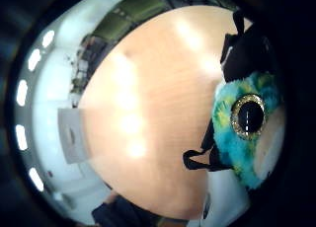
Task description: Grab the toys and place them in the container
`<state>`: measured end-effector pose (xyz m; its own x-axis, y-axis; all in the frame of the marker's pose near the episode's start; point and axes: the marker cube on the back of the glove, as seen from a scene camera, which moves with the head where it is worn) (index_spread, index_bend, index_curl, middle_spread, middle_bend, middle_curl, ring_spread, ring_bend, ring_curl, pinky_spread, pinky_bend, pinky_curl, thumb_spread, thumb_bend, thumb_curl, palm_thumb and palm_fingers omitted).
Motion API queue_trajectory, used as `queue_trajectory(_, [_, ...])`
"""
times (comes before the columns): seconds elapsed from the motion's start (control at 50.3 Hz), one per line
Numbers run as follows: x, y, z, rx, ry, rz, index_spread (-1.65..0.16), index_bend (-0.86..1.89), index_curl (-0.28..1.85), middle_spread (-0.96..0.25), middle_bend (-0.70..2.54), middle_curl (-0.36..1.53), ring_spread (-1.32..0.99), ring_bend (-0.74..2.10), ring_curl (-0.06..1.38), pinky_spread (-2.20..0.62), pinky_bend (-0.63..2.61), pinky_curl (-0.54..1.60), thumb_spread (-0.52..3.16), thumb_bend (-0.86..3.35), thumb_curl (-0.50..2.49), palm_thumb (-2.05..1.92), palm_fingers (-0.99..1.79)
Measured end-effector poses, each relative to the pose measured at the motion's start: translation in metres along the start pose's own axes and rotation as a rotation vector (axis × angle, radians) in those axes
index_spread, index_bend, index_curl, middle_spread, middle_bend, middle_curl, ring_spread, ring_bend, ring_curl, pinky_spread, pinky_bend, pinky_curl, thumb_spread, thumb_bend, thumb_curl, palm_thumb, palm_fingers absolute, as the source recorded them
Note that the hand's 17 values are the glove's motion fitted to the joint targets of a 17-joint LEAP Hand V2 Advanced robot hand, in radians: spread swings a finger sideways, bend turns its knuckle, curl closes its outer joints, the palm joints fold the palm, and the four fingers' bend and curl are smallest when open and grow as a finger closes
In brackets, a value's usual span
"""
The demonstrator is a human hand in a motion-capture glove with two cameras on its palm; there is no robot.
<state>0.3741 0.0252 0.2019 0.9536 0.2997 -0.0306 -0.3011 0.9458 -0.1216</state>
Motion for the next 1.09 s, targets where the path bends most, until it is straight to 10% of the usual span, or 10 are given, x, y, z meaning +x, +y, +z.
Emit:
queue_trajectory(0.616, [-0.157, 0.026, -0.164, 0.067, -0.126, 0.003, -0.34, 0.5, 0.4, -0.37, 0.81, 0.73, -0.44, 1.1, 0.59, -0.44, 0.98, 0.44, 0.55, 0.16, 0.7, 0.61, 1.16])
queue_trajectory(1.093, [-0.458, 0.091, -0.289, 0.245, -0.148, -0.507, -0.32, 0.44, 0.49, -0.34, 0.82, 0.76, -0.43, 1.13, 0.59, -0.44, 1.01, 0.46, 0.52, 0.12, 0.86, 0.59, 1.13])
